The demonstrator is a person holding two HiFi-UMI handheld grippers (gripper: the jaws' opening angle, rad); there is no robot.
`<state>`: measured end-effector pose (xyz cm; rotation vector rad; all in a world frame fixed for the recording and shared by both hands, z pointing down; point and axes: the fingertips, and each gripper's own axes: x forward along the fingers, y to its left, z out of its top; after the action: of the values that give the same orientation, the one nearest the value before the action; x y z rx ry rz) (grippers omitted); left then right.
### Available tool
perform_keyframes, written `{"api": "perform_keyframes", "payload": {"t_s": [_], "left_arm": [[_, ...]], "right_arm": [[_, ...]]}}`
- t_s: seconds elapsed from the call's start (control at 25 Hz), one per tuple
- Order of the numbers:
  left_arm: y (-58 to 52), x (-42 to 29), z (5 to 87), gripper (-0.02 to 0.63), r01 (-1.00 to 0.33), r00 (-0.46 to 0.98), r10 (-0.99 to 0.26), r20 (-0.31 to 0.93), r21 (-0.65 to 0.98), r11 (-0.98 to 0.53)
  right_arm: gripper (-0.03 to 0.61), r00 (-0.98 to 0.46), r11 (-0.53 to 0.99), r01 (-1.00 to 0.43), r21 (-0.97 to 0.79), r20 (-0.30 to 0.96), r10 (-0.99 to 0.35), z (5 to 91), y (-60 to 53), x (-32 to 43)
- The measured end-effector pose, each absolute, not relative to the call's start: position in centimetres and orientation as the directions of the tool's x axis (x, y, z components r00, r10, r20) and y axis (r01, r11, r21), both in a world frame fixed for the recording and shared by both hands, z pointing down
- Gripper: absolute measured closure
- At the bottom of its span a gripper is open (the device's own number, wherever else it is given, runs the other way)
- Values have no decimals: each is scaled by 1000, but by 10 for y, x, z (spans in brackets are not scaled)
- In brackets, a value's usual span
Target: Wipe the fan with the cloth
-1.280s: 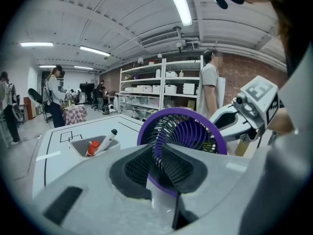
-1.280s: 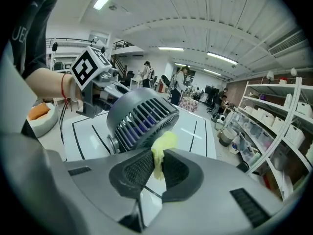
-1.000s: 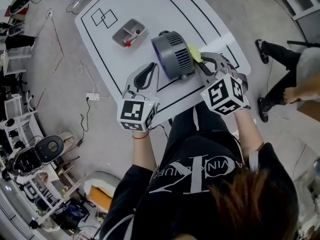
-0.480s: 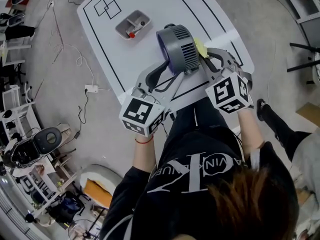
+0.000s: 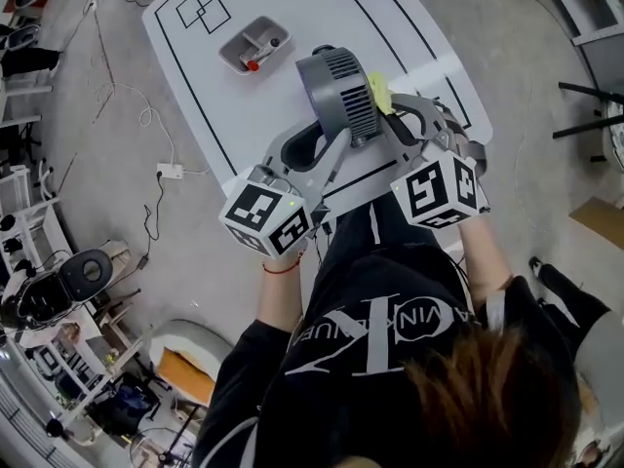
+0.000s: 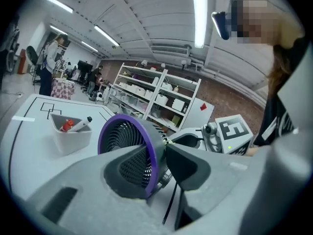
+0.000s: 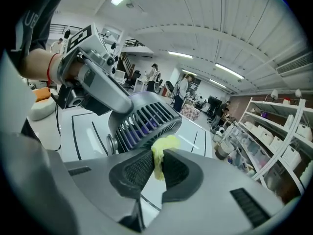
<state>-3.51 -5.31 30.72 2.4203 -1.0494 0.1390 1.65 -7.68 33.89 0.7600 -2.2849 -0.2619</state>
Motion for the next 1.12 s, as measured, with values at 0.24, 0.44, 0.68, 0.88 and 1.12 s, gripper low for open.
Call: {"api": "perform_keyframes", "payload": {"t_s": [0.24,0.44,0.68,0.88,1.12], "left_arm": [[-49,-68,309,471,-717,671,-695,257,463,-522],[-44,-97,312,483,-705,661,-715,228,517,-486],[-37,-119,315,485,-665,663,-722,198,599,-446],[-31,-132,314,483,-649,662,-727,183,626,-433],[-32,-133,319,476,-668,652,-732,198,607,-431]], "right_arm": [[543,-630,823,-404,400,530,-567,331,-72,-10],[543,-665,846,-353,400,529,-528,332,-70,-34],[543,-692,836,-285,468,503,-518,324,-74,-47],[543,-726,751,-101,653,467,-504,307,-77,-67],[543,-732,680,55,731,493,-471,313,-95,-84]]}}
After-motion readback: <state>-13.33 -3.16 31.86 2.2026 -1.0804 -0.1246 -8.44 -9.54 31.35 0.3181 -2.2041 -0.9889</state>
